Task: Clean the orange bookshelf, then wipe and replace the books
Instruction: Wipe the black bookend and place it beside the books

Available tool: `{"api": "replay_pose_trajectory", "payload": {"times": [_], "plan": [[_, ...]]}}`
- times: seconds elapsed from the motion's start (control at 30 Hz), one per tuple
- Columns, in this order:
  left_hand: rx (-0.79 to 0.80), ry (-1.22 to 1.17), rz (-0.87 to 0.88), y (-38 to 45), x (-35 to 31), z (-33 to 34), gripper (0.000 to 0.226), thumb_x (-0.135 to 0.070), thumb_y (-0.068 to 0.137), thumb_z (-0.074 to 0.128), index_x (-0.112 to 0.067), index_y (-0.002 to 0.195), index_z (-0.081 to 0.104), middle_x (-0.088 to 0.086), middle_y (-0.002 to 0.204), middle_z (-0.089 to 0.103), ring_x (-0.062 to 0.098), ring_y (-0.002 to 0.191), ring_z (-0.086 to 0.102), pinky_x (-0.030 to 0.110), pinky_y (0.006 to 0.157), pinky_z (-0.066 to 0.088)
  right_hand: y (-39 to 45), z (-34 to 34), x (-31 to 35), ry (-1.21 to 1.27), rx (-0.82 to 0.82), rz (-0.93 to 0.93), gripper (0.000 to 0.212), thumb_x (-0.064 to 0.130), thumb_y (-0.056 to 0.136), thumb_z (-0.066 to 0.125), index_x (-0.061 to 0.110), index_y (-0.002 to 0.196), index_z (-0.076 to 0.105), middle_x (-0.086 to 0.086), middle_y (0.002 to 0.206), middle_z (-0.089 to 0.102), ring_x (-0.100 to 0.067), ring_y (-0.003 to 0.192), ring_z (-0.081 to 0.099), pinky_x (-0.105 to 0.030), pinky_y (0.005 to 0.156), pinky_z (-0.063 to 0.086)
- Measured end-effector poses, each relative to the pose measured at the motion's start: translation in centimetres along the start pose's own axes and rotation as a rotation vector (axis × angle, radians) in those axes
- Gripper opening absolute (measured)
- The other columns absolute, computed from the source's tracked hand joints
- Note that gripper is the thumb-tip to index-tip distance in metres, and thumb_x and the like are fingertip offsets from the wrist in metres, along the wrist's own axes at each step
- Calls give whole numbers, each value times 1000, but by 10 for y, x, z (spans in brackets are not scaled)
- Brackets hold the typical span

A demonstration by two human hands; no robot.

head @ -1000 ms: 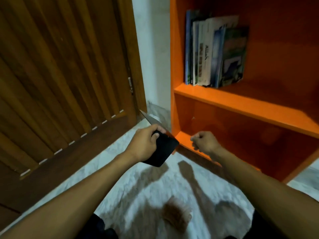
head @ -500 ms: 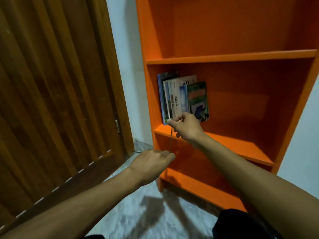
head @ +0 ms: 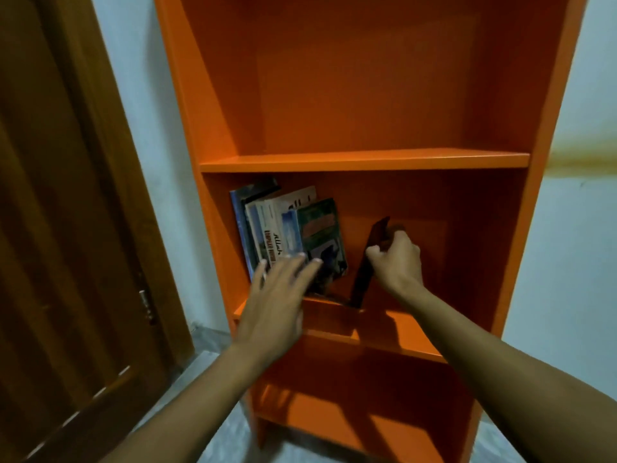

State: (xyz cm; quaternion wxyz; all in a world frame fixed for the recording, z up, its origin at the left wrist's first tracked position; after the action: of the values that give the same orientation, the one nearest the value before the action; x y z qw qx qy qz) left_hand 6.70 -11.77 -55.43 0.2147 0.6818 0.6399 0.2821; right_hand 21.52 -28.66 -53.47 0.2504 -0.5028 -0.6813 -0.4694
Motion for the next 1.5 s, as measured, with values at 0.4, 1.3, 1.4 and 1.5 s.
{"api": "replay_pose_trajectory", "payload": {"times": [0.4,1.3,1.4,1.5], "plan": [[-147,-586,-840,15,114,138,120,-50,85,69,-10,154,-21,15,164,-13,36,152,-4,51,122,14,-11,33,-26,-376,-178,-218,22,20,94,61,9,109,50,-15,87,59,-41,72,61,-53,61,53],[-322,-694,-1059,61,140,113,143,-49,48,91,-36,151,-7,13,127,31,37,118,33,52,102,28,-10,134,-32,-195,130,82,60,29,93,60,10,145,36,-19,114,63,-41,108,60,-38,82,48],[-304,-666,-1057,59,146,106,140,-41,50,91,-32,152,-3,14,132,31,36,120,33,49,102,28,-3,153,-39,-203,198,137,48,32,92,60,2,128,50,-13,97,65,-39,95,65,-34,68,45],[-298,-656,-1057,53,147,106,138,-38,52,91,-30,153,-3,15,134,31,36,122,33,50,103,28,5,166,-38,-209,276,141,48,29,94,61,1,130,47,-14,95,66,-34,81,62,-31,60,39]]}}
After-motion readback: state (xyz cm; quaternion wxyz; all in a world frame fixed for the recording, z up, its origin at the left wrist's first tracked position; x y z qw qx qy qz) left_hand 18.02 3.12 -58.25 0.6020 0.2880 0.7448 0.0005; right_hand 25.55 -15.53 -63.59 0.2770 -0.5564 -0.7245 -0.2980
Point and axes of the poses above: each hand's wrist, its own y-axis towards the middle knuckle, its own z-axis out of the palm, x = y × z, the point moved 10 cm from there along y, towards the middle knuckle
